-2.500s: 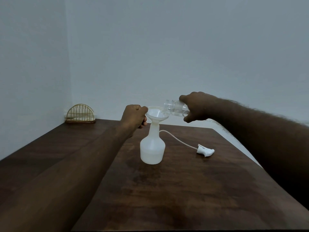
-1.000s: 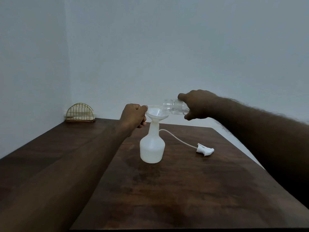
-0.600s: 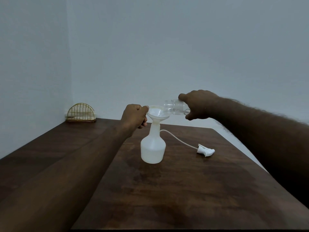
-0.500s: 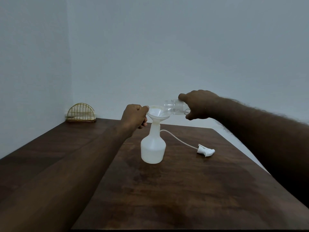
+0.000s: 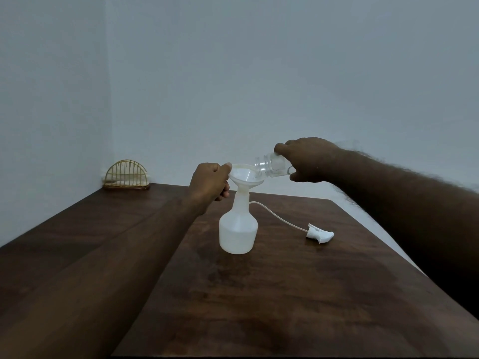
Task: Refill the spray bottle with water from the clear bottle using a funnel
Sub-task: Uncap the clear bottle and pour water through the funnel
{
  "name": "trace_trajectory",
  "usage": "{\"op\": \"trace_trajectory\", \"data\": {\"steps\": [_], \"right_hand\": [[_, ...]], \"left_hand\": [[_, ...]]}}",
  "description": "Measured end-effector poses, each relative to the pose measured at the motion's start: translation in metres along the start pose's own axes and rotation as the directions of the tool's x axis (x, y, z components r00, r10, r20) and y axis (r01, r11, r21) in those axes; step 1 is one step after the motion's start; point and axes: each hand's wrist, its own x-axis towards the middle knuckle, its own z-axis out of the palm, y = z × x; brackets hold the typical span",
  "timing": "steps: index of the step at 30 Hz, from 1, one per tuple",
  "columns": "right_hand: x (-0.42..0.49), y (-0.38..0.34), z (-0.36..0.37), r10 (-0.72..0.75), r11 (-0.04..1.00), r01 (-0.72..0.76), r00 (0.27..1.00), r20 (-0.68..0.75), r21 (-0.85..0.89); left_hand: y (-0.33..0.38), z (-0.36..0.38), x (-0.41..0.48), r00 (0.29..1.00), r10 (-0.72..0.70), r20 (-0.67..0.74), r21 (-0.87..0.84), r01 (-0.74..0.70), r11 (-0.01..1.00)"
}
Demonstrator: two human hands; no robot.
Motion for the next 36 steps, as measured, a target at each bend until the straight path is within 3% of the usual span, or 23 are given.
{"op": "trace_trajectory", "data": {"steps": [13,19,36], "right_hand": [[0.007,0.001,0.002,-0.066,0.985,0.054,0.996,-0.067,-0.164],[0.012,0.000,0.008,-0.111,0.964,0.064,0.979,-0.173,-0.258],[0.020,-0.001,-0.002,-0.317,0.914,0.154,0.850,-0.422,-0.376]], "left_hand": [[0.003,0.001,-0.002,0.999,-0.048,0.004,-0.063,0.048,0.997],[-0.001,0.001,0.000,0.998,-0.068,0.000,-0.059,0.068,0.996],[0.002,0.002,-0.002,0.999,-0.022,-0.027,-0.049,0.021,0.999]]}}
